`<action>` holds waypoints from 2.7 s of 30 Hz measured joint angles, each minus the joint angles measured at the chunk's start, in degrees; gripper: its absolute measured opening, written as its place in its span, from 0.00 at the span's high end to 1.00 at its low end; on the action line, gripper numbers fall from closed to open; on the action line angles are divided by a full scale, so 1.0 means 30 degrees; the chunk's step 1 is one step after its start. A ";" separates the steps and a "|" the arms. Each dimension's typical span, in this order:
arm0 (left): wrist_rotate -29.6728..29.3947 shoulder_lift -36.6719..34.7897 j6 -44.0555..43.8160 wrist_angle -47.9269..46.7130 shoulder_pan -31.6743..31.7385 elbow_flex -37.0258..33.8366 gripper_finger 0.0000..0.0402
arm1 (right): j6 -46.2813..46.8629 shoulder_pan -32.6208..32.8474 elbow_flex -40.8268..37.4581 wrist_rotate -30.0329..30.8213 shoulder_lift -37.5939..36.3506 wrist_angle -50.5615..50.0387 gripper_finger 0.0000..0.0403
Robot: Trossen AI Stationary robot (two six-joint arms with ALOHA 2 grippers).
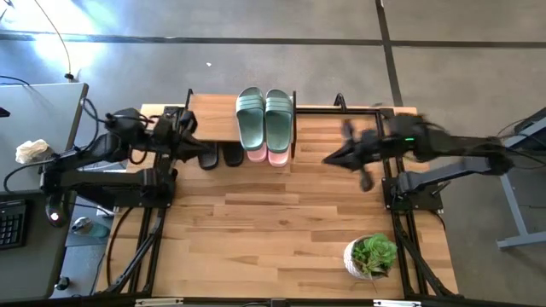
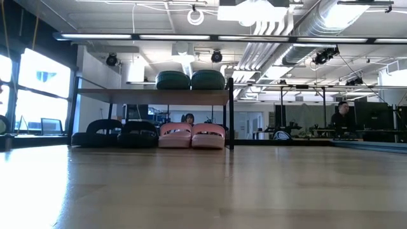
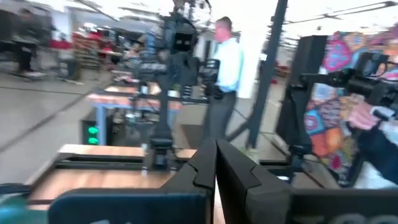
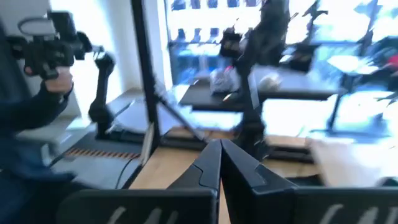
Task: Pick and place slides into the shelf
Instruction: Return to Home Position
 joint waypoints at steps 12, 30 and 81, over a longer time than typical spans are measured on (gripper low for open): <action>-0.2050 -0.6092 0.0529 -0.4833 0.3041 0.0094 1.00 | 0.1390 0.0459 -0.5044 0.4028 -0.9144 -0.0297 1.00; -0.4977 -1.2323 -0.0662 -0.9447 0.3208 -0.1435 1.00 | 0.2698 0.0459 -1.0628 0.4986 -1.7375 0.1196 1.00; -0.4409 -1.2163 -0.2611 0.2916 0.3208 -1.6102 1.00 | 0.2996 0.0466 -2.0723 0.5293 -1.8351 0.4029 1.00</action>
